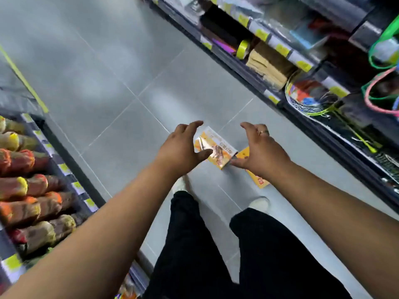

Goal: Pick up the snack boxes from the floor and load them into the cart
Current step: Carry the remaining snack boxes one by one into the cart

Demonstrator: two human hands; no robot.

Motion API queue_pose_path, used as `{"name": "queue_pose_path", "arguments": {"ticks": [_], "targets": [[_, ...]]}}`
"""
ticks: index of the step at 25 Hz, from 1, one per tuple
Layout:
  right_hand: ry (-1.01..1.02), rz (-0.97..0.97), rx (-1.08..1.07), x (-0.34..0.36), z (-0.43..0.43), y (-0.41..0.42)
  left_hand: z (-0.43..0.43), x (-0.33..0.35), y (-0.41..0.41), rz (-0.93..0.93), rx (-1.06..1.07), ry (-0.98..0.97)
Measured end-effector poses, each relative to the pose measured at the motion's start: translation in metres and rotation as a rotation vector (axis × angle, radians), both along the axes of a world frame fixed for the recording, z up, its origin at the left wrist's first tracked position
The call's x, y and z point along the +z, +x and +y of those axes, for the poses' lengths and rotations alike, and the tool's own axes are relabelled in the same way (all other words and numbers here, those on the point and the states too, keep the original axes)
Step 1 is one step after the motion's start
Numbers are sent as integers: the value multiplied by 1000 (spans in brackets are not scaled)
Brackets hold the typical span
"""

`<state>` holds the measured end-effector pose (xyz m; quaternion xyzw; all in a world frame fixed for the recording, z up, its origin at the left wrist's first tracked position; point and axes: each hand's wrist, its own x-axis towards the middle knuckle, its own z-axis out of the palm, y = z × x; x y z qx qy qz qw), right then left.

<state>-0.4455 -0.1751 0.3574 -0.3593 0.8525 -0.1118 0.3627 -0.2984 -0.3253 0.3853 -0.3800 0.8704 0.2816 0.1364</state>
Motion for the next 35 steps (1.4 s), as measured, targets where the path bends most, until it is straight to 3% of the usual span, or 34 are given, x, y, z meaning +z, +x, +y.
{"name": "queue_pose_path", "arguments": {"ticks": [4,8,13,16,18,20,22,27,35], "targets": [[98,-55,-165,-143,-22,6,-61,-148,-26,-82,-127,109],[193,-125,-292,-297,-44,26,-111,-304,-39,-45,-229,144],[217,-204,-673,-452,-55,65,-133,-457,-35,-105,-316,185],[200,-325,-907,-515,-60,78,-141,-530,-33,-216,-251,230],[118,-404,-1067,-537,-66,79,-147,-561,-32,-248,-90,350],[52,-398,-1114,-550,-73,79,-150,-583,-34,-221,128,539],[33,-343,-1089,-560,-79,78,-150,-592,-39,-221,216,633],[45,-249,-1056,-533,-87,68,-158,-585,-40,-130,108,446],[2,-79,-910,-350,-74,1,-142,-402,-83,70,25,350]]}}
